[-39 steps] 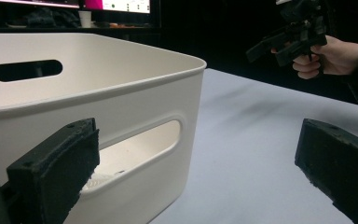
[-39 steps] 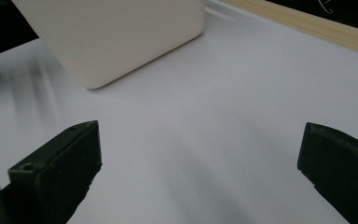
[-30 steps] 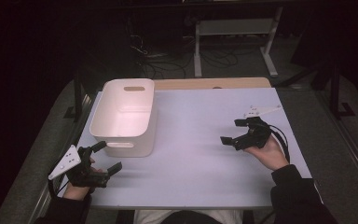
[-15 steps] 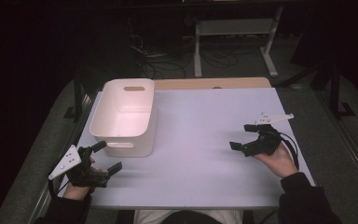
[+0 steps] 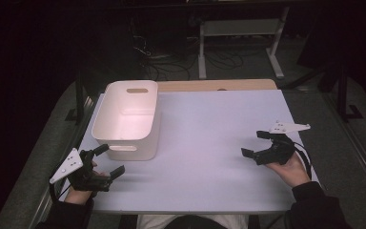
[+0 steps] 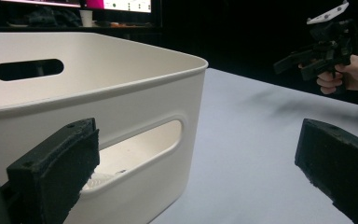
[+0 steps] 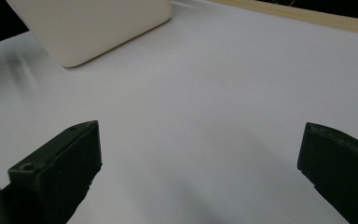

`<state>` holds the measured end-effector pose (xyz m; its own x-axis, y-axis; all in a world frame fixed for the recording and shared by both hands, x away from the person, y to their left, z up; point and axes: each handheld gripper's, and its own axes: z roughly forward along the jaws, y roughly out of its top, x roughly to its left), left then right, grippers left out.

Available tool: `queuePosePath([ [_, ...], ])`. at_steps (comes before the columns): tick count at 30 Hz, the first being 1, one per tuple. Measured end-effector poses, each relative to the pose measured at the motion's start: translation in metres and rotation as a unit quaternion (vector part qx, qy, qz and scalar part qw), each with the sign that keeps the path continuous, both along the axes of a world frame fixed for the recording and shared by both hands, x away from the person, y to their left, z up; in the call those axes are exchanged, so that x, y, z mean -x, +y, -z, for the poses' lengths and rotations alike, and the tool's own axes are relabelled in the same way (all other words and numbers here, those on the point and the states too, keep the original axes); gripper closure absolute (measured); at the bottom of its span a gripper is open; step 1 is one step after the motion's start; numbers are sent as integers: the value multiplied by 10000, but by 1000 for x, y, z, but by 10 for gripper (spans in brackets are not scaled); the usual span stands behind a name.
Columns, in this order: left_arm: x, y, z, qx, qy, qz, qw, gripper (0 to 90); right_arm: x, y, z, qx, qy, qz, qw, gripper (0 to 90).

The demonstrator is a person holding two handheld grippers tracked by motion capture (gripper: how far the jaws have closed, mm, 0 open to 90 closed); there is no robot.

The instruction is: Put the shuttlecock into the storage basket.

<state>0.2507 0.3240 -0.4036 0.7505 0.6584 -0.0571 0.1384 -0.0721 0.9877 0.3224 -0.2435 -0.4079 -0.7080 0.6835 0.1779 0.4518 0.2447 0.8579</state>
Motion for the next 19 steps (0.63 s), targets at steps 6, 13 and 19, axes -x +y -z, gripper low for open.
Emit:
queuePosePath([
  [6, 0, 0, 0, -5, 7, -5, 10000, 0, 8, -10, 4, 7, -66, 115, 9999, 0],
  [13, 0, 0, 0, -19, 4, -16, 10000, 0, 15, -19, 9, -26, -123, 227, 9997, 0],
  [19, 0, 0, 0, -29, 3, -18, 10000, 0, 19, -22, 13, -39, -130, 257, 9996, 0],
])
